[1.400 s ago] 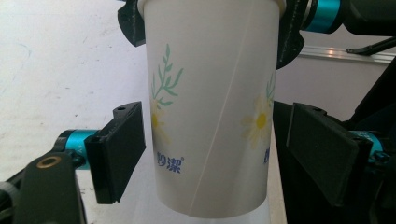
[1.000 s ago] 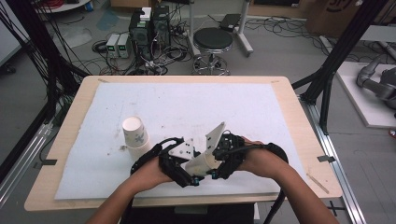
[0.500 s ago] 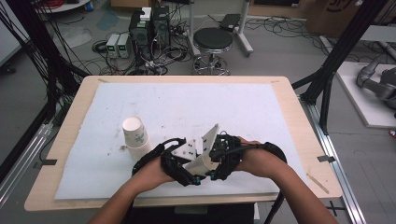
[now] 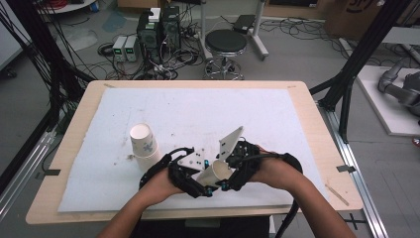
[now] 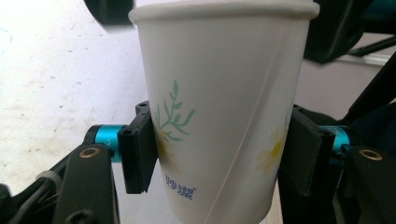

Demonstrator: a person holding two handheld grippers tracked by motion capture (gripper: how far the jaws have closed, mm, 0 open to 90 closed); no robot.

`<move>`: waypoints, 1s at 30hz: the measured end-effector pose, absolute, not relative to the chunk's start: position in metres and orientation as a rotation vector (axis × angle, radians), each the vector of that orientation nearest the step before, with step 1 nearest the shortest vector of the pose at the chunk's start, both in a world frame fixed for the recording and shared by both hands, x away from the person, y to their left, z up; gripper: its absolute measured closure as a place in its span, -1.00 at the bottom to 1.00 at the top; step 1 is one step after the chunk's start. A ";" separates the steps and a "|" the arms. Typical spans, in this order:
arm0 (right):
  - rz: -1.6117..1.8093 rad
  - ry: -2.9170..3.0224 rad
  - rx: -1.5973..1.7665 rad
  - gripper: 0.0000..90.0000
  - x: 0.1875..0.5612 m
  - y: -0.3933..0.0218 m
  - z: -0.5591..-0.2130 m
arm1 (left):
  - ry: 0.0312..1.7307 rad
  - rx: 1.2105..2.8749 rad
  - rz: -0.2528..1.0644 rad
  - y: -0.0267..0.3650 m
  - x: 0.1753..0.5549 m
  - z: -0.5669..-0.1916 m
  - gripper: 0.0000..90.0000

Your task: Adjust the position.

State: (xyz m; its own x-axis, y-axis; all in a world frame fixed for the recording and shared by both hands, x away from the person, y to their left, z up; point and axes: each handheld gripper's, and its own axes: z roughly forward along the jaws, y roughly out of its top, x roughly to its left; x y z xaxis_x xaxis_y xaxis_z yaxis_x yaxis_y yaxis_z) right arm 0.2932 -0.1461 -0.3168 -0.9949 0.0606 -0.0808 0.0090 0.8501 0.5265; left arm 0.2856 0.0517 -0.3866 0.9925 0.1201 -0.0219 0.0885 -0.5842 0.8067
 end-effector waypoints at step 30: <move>1.586 2.215 0.639 -0.54 0.283 -0.266 -0.367 | 0.367 1.747 0.244 0.086 0.291 -0.408 -0.28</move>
State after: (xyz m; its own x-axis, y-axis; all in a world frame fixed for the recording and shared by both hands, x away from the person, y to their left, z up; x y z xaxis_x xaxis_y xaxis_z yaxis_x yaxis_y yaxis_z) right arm 0.2827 -0.2657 -0.3671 -0.8403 0.5420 -0.0154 0.1600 0.2750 0.9481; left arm 0.2912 0.0862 -0.4082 0.9264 0.3747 -0.0367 0.1106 -0.1776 0.9779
